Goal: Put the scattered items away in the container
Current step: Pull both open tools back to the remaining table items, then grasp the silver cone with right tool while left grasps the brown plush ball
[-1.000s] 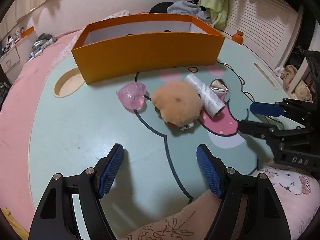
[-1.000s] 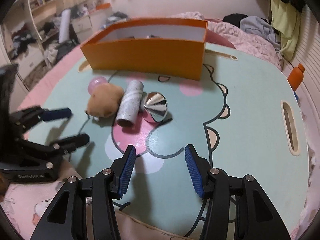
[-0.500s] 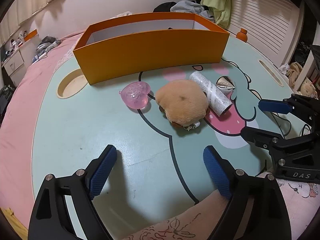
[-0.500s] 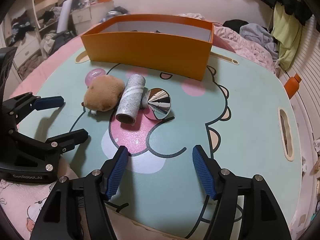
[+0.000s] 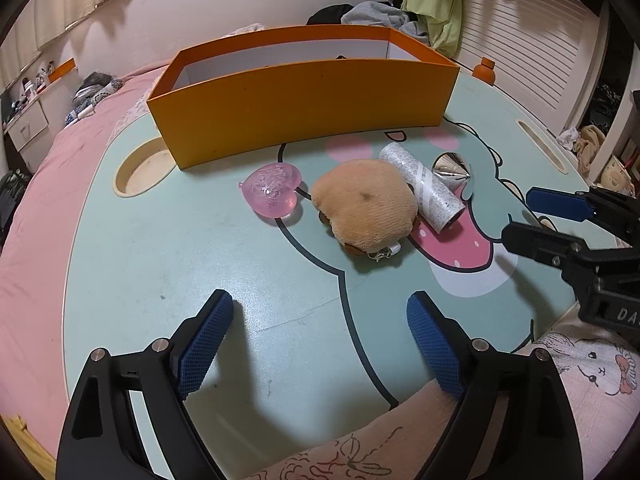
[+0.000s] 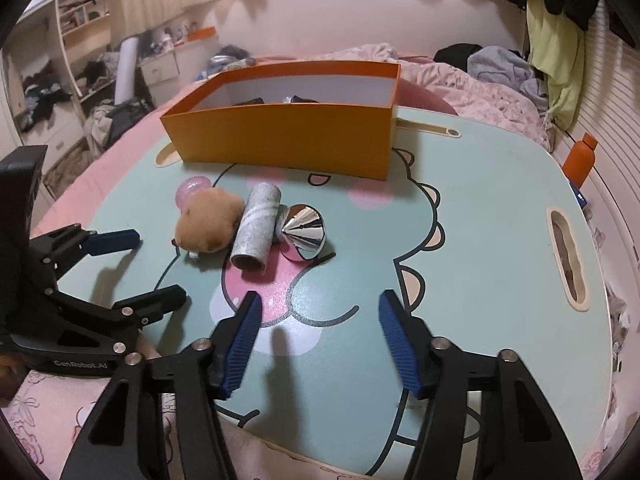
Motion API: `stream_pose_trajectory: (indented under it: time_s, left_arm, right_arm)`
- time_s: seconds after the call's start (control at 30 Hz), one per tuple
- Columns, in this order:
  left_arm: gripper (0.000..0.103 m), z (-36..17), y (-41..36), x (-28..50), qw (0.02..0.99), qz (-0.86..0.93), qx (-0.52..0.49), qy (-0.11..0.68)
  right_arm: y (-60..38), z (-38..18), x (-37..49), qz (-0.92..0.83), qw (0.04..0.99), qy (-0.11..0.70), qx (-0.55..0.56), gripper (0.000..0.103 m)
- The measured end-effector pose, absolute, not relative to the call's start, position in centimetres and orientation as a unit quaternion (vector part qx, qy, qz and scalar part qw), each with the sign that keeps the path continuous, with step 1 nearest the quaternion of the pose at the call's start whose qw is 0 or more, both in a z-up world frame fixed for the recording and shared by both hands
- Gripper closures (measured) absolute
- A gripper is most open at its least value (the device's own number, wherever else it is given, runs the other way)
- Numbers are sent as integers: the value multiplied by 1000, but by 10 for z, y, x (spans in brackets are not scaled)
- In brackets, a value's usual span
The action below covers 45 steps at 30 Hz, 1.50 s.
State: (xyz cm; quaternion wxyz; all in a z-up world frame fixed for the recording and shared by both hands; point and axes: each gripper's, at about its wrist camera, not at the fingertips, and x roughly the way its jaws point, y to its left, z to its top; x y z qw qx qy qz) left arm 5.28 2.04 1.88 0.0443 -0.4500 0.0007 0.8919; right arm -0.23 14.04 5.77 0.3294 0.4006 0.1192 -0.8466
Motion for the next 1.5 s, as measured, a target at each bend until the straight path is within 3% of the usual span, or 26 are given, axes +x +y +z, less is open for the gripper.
stream_pose_trajectory:
  time_s: [0.13, 0.5, 0.57, 0.8, 1.07, 1.27, 1.43, 1.5]
  left_arm:
    - [14, 19, 21, 53, 44, 892, -450, 1]
    - [14, 19, 20, 54, 45, 892, -450, 1]
    - [14, 19, 20, 54, 45, 892, -450, 1]
    - [14, 18, 19, 54, 45, 892, -449, 1]
    - [15, 34, 9, 65, 57, 906, -419, -9]
    - [31, 54, 10, 52, 83, 914, -396, -18]
    - [32, 57, 14, 32, 77, 913, -400, -28]
    - [45, 55, 15, 25, 87, 909, -406, -37]
  right_arm:
    - [135, 59, -10, -839, 342, 109, 409, 61]
    - [108, 67, -44, -828, 369, 83, 414, 61]
    - [101, 62, -45, -826, 361, 99, 421, 74]
    - [104, 60, -42, -831, 356, 103, 416, 75]
    - [148, 70, -43, -859, 334, 5, 389, 76]
    - [163, 69, -48, -858, 326, -29, 396, 75]
    - [161, 70, -47, -857, 329, -25, 395, 75]
    - [161, 69, -46, -857, 329, -26, 396, 75]
